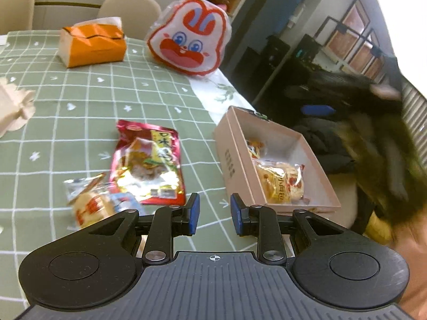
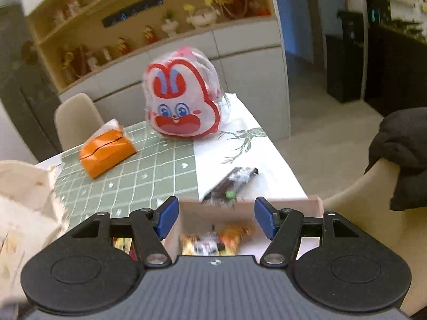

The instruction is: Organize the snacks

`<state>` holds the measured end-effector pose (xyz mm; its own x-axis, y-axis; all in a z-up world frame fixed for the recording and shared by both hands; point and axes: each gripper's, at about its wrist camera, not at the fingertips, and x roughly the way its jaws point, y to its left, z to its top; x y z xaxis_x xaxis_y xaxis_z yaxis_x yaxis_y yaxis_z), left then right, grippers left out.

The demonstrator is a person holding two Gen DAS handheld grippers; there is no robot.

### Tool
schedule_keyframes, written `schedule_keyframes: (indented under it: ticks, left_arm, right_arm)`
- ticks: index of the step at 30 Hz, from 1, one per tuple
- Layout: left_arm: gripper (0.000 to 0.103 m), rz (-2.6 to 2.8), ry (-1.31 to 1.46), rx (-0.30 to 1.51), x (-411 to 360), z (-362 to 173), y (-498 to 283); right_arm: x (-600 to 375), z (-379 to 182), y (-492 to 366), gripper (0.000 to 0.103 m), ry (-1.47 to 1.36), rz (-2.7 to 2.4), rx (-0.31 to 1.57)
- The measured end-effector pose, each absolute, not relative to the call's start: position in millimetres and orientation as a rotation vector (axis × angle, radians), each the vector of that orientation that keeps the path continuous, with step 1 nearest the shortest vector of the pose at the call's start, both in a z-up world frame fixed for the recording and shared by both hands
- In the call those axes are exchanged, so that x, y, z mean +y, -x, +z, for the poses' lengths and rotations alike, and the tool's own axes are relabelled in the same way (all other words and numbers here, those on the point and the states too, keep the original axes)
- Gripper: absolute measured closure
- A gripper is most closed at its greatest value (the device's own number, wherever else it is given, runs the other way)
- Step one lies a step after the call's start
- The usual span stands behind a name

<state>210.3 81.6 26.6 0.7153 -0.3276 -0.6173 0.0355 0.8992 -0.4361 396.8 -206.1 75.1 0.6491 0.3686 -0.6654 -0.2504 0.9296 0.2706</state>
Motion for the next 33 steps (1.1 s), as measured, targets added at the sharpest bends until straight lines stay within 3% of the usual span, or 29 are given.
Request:
schedule_keyframes:
  ticks: [8, 12, 17, 23, 24, 27, 33]
  left_arm:
    - [0.074, -0.207, 0.526, 0.702, 129, 18, -172]
    - [0.074, -0.185, 0.579, 0.682, 152, 14, -165]
    - [0.074, -0.183, 0.616, 0.662, 160, 18, -160]
    - [0.074, -0.259, 0.614, 0.660, 135, 21, -153]
    - [0.074, -0.271, 0.603, 0.666, 128, 21, -152]
    - [0.074, -0.290, 0.563, 0.676, 113, 23, -147]
    - [0.074, -0.236, 0.496, 0.680, 99, 23, -139]
  right_arm:
    - [-135, 4, -534, 0.036, -0.044, 0.098, 1.009]
    - [-117, -29, -548, 0.062, -0.001, 0.079, 1.139]
    - [-141, 21, -504, 0.063, -0.174, 0.268, 1.073]
    - [-190, 92, -415, 0.063, -0.150, 0.384, 0.888]
    - [-197, 94, -406, 0.060, -0.139, 0.387, 0.880]
    - [-217, 89, -387, 0.025, -0.044, 0.392, 0.846]
    - [-235, 76, -355, 0.025, -0.024, 0.303, 0.800]
